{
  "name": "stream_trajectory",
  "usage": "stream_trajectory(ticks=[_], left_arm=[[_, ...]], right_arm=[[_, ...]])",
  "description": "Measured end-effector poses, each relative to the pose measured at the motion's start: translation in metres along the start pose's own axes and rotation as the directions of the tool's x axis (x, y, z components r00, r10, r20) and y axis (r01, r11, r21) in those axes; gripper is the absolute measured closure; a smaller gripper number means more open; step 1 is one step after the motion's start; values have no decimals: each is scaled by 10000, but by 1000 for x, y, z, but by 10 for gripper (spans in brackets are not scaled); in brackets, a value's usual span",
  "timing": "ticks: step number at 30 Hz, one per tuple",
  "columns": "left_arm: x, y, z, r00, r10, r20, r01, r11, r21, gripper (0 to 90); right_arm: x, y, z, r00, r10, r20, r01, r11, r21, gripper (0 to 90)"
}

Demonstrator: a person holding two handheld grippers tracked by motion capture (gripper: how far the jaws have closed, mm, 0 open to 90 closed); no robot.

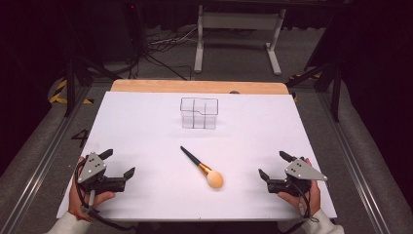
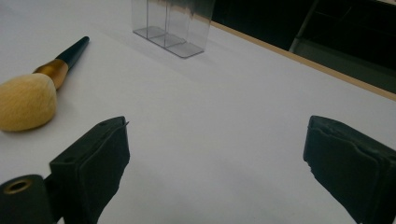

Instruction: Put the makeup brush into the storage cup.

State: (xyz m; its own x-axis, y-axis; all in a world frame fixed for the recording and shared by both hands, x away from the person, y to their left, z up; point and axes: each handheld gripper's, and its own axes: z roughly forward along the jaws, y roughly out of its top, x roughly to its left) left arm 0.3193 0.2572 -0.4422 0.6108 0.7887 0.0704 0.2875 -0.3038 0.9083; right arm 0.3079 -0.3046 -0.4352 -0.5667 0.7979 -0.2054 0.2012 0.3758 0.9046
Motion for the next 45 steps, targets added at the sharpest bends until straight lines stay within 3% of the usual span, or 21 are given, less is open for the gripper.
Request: stream_trajectory(ticks=[5,8,12,16,22,26,30,40,45], left_arm=[[0,0,2,10000,-58,-36,58,10000,56,33],[2,-2,5,9996,-263,72,260,9991,338,25],[-1,-5,0,9999,-83,135,78,9991,415,31],[-1,-8,-7,9999,-108,14,107,9989,451,28],[-4,-9,-9,9999,108,-39,-105,9984,552,30],[-6,-12,-9,9998,216,21,-217,9972,716,32],[-7,-13,-7,9995,318,41,-320,9955,890,33],[-11,-13,-5,9986,514,156,-527,9937,992,33],[-12,-13,-5,9985,513,169,-527,9935,1009,33]], right_arm=[[-2,-2,0,9999,128,-43,-127,9999,75,78],[-3,-2,1,9998,206,-47,-205,9997,160,78],[-4,0,5,9993,355,-69,-353,9990,263,78],[-6,3,14,9978,593,-298,-583,9978,321,76],[-1,7,25,9950,560,-826,-505,9965,670,77],[-3,17,30,9852,1172,-1254,-1048,9894,1008,75],[-5,33,40,9736,1703,-1517,-1421,9732,1807,79],[9,82,67,9592,1392,-2463,-686,9591,2748,104],[23,94,82,9520,1238,-2800,-237,9417,3357,92]])
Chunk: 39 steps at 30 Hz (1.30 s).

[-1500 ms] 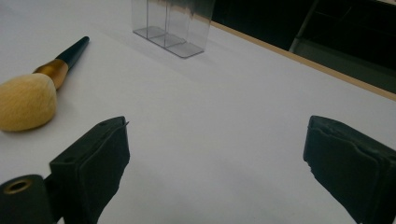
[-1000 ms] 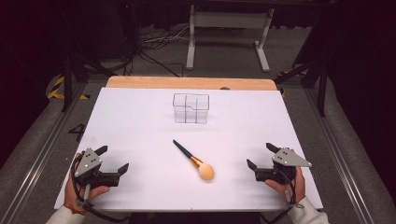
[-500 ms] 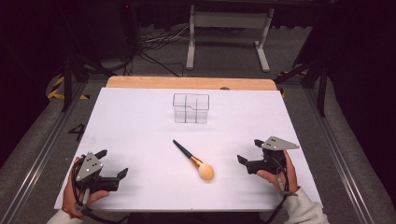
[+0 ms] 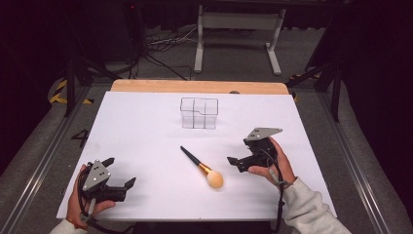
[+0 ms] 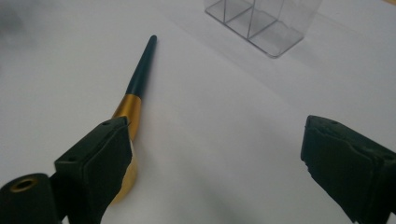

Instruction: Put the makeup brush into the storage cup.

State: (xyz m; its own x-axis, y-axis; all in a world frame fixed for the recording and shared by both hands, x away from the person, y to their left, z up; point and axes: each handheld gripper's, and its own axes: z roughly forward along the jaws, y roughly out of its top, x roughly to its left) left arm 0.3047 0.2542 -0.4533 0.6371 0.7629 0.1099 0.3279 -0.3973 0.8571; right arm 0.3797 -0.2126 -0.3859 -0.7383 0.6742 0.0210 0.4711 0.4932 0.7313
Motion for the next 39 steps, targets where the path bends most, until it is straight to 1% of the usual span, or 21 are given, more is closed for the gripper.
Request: stream_trajectory(ticks=[2,3,5,6,7,9,10,13,15,16,17,21,23,25,29,31,32,35,36,38,39], left_arm=[[0,0,0,10000,0,4,0,10000,70,33],[0,0,1,10000,16,-22,-16,9999,103,33],[1,-1,1,9999,117,-52,-115,9995,282,33],[1,-1,2,9999,118,-64,-116,9994,324,33],[0,-1,2,9999,57,-92,-54,9993,367,33],[0,-1,2,9999,63,-87,-60,9993,363,33],[0,-1,2,9999,66,-81,-63,9993,360,33],[0,-2,2,9995,164,-267,-154,9991,390,36],[1,-2,2,9997,127,-232,-118,9992,385,37],[1,-2,2,9997,127,-232,-118,9992,385,37],[0,-2,2,9997,123,-214,-115,9993,362,37],[0,-1,2,9989,191,-419,-172,9989,443,39],[0,-1,2,9988,173,-464,-151,9988,466,41],[-1,-1,1,9988,210,-442,-190,9988,449,41],[-2,-1,2,9986,278,-439,-257,9985,479,42],[-2,-1,3,9986,309,-433,-288,9984,485,42],[-2,-1,3,9986,323,-425,-302,9983,503,42],[-2,-1,3,9987,358,-352,-338,9978,569,42],[-2,-1,3,9989,360,-315,-340,9975,620,42],[-3,-2,4,9988,415,-270,-394,9966,721,46],[-3,-2,4,9987,450,-258,-430,9965,720,47]], right_arm=[[4,6,6,9997,-199,157,192,9990,399,66],[4,6,6,9997,-199,157,192,9990,399,66],[10,17,14,9991,-400,161,382,9943,990,69],[10,17,14,9991,-400,161,382,9943,990,69],[12,22,18,9992,-400,-38,401,9885,1458,86],[15,25,21,9987,-480,-197,505,9862,1574,110],[19,31,27,9965,-587,-596,701,9745,2131,118],[27,37,37,9932,-460,-1068,737,9597,2713,124],[31,40,45,9889,-317,-1454,764,9466,3133,118],[31,40,45,9889,-317,-1454,764,9466,3133,118],[36,43,54,9877,-437,-1501,962,9265,3637,126],[42,47,67,9871,-461,-1532,1070,9021,4181,159],[45,48,74,9868,-445,-1556,1113,8848,4525,183],[46,50,80,9894,-422,-1387,1041,8726,4772,213],[48,53,88,9904,-138,-1375,800,8686,4890,244],[50,51,94,9906,-74,-1364,759,8601,5044,264],[52,50,98,9904,-135,-1373,840,8486,5223,270],[53,47,106,9913,-218,-1295,890,8369,5400,338],[53,47,107,9929,-422,-1111,965,8319,5464,366],[54,47,109,9925,-577,-1074,1078,8268,5520,412],[54,48,109,9914,-804,-1028,1242,8227,5547,461]])
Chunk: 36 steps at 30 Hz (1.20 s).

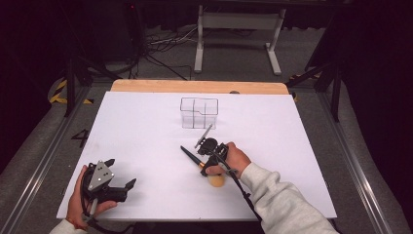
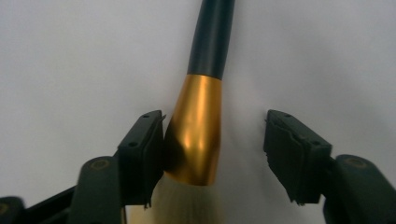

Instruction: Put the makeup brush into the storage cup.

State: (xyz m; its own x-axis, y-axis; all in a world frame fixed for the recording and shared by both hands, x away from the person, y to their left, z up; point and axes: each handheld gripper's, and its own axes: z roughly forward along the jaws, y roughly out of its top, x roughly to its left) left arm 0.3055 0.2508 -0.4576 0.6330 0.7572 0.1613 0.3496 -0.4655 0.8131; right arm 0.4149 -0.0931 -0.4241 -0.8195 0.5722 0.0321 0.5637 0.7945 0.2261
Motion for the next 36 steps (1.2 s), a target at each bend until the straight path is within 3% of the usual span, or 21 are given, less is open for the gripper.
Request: stream_trajectory(ticks=[2,4,6,9,11,13,18,25,26,28,29,30,31,32,33,35,36], left_arm=[[0,0,0,10000,-10,-24,10,10000,25,47],[1,0,0,10000,-42,-40,42,10000,56,47],[0,0,0,9999,-41,-128,41,10000,27,49],[-4,5,-1,9980,206,-593,-222,9994,-270,74],[-6,7,1,9977,325,-597,-339,9992,-223,74],[-9,10,4,9943,555,-909,-551,9985,76,70],[-12,23,12,9952,724,-659,-706,9971,291,57],[-33,46,21,9761,2038,-749,-2029,9790,191,54],[-33,46,21,9761,2038,-749,-2029,9790,191,54],[-44,53,28,9642,2509,-857,-2510,9679,92,54],[-50,57,32,9548,2837,-889,-2843,9587,66,55],[-50,57,32,9548,2837,-889,-2843,9587,66,54],[-57,60,37,9354,3378,-1047,-3397,9405,-7,52],[-61,62,39,9265,3597,-1107,-3630,9317,-107,45],[-61,62,39,9265,3597,-1107,-3630,9317,-107,40],[-72,65,44,8967,4218,-1344,-4284,9033,-235,43],[-74,65,45,8890,4380,-1331,-4442,8957,-193,43]], right_arm=[[-1,-1,-1,9999,-40,108,40,10000,10,594],[-2,-1,-2,9997,-114,200,114,9999,28,627],[-3,-3,-2,9995,-226,208,228,9997,-114,631],[0,-5,-2,9987,-352,367,361,9991,-239,633],[-2,-6,-2,9988,-370,309,379,9988,-309,634],[-3,-8,-3,9990,-350,267,361,9985,-408,635],[-10,-14,-8,9999,-102,-135,88,9950,-997,636],[-19,-24,-15,9963,274,-814,-436,9776,-2057,637],[-19,-25,-15,9959,310,-851,-489,9749,-2171,637],[-21,-27,-19,9939,373,-1035,-618,9677,-2443,637],[-21,-28,-20,9938,369,-1053,-623,9662,-2502,637],[-21,-28,-20,9938,369,-1053,-623,9662,-2502,637],[-22,-30,-22,9910,398,-1278,-726,9619,-2634,637],[-23,-30,-23,9903,417,-1322,-758,9614,-2645,636],[-23,-30,-23,9903,417,-1322,-758,9614,-2645,636],[-25,-32,-23,9839,546,-1701,-1019,9536,-2833,636],[-25,-32,-23,9822,613,-1777,-1113,9514,-2871,637]])
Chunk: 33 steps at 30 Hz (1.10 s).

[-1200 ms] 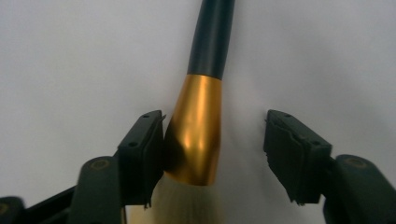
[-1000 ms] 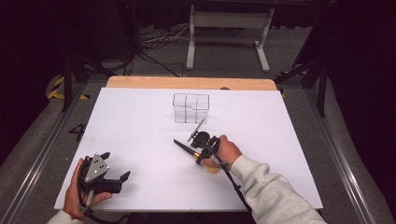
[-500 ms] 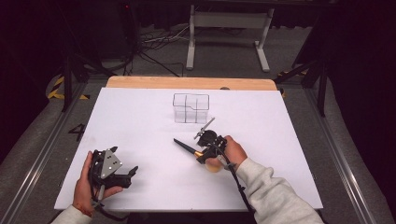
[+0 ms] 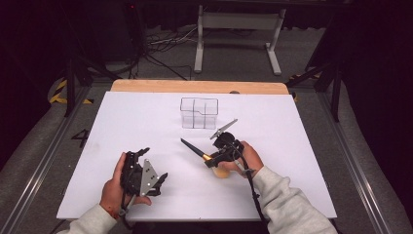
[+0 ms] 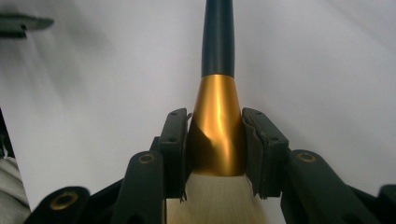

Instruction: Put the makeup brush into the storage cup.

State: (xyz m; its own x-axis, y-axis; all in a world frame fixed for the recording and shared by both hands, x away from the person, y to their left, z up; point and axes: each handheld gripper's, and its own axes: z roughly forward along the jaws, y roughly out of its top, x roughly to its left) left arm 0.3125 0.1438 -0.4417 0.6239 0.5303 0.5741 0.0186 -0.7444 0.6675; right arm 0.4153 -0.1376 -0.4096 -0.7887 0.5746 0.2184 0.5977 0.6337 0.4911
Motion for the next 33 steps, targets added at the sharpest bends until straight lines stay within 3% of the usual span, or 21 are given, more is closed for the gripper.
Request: stream_trajectory(ticks=[4,6,8,11,12,13,15,17,18,19,21,22,25,26,29,30,32,33], left_arm=[[-14,7,4,9949,1001,-113,-1003,9947,-222,61],[-19,10,4,9925,1194,-265,-1202,9923,-286,72],[-22,12,4,9838,1675,-635,-1707,9841,-496,81],[-28,15,3,9634,2398,-1200,-2471,9677,-501,104],[-28,15,3,9634,2398,-1200,-2471,9677,-501,115],[-31,16,3,9594,2491,-1321,-2578,9647,-533,115],[-35,17,6,9417,2958,-1604,-3058,9512,-417,139],[-38,18,8,9276,3234,-1869,-3345,9419,-303,158],[-40,17,8,9248,3294,-1905,-3404,9399,-271,174],[-41,18,9,9146,3519,-1990,-3646,9307,-302,192],[-44,18,9,9013,3733,-2196,-3880,9213,-266,220],[-45,18,9,8987,3780,-2224,-3929,9193,-250,238],[-48,20,10,8800,4075,-2439,-4250,9049,-217,289],[-50,20,10,8800,4084,-2426,-4238,9056,-130,316],[-54,22,10,8663,4347,-2462,-4503,8928,-80,368],[-55,23,10,8540,4550,-2523,-4685,8834,71,377],[-58,24,12,8390,4809,-2546,-4893,8715,333,410],[-58,24,12,8390,4809,-2546,-4893,8715,333,421]], right_arm=[[2,1,-1,9996,22,-278,-23,10000,-42,637],[5,2,-1,9992,-122,-369,122,9999,18,636],[9,4,-1,9989,-183,-441,184,9998,19,637],[16,8,-1,9981,-422,-442,426,9991,73,636],[16,8,-1,9981,-422,-442,426,9991,73,636],[20,10,-1,9976,-513,-454,516,9986,58,637],[30,15,-1,9963,-776,-377,776,9970,-4,636],[36,18,0,9951,-924,-355,925,9957,10,636],[40,19,1,9944,-1000,-346,1002,9950,32,636],[42,20,2,9936,-1070,-374,1073,9942,53,636],[47,22,5,9917,-1224,-394,1229,9923,123,636],[50,23,6,9920,-1213,-355,1220,9924,164,636],[53,25,9,9908,-1313,-322,1320,9910,220,636],[55,27,11,9907,-1328,-278,1335,9907,255,637],[57,30,14,9905,-1367,-164,1371,9900,318,636],[58,31,15,9901,-1397,-155,1401,9896,331,636],[60,33,17,9902,-1398,-47,1399,9896,343,636],[60,33,17,9902,-1398,-47,1399,9896,343,636]])
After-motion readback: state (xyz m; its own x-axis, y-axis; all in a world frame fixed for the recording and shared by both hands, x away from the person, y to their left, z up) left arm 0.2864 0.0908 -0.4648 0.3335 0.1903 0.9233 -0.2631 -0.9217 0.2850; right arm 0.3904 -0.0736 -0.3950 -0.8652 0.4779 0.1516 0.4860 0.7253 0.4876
